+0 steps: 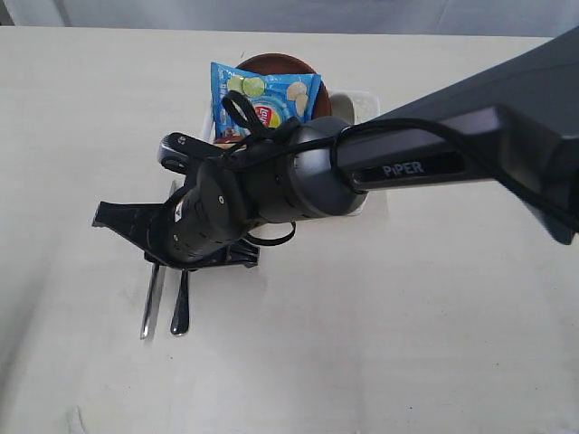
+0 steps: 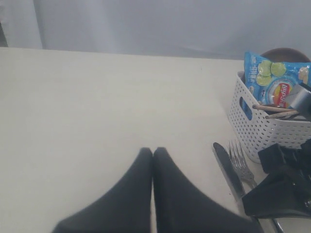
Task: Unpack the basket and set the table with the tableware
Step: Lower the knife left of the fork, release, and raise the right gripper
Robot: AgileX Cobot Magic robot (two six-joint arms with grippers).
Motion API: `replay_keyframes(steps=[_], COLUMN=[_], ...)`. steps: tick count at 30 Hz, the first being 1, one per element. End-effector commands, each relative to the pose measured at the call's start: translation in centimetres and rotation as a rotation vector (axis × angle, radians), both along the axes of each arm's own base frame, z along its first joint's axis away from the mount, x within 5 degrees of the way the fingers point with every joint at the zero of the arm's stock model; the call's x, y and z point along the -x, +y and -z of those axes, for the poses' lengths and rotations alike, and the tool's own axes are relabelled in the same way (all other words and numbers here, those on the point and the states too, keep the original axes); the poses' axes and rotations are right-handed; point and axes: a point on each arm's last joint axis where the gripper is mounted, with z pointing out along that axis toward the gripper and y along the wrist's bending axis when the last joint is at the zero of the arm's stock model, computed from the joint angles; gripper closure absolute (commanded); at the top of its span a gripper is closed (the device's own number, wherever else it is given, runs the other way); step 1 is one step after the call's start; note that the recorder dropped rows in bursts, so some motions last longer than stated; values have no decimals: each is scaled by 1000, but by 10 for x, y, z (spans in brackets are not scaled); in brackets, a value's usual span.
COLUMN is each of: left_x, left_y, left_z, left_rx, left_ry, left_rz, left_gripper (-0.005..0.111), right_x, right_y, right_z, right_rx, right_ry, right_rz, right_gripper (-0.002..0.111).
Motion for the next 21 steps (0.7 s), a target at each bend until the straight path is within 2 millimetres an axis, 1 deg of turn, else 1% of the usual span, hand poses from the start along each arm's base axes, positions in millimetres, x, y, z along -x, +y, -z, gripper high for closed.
replay_keyframes(steps=[1,6,10,12,19,21], left_x=[0,0,0,0,0,0], left_y=[0,0,0,0,0,0], left_z=[1,1,1,1,1,1], left_rx=[-3,-3,-3,-3,-3,-3], left_ry=[-3,-3,-3,-3,-3,-3], left_rz=[5,5,5,5,5,5], left_gripper=[107,107,107,107,107,107], right_x=[0,0,-1,-1,4,7], right_y=[0,0,0,0,-5,-6], right_z=[0,0,-5,-11,-51,-54], right_rx=[7,6,-3,-7,-20,-6], right_ry=[-11,-12,-32,-51,-144,-142], right_rz=[-15,-14,-24,-45,-169,-197], right_gripper=[80,80,80,80,80,84])
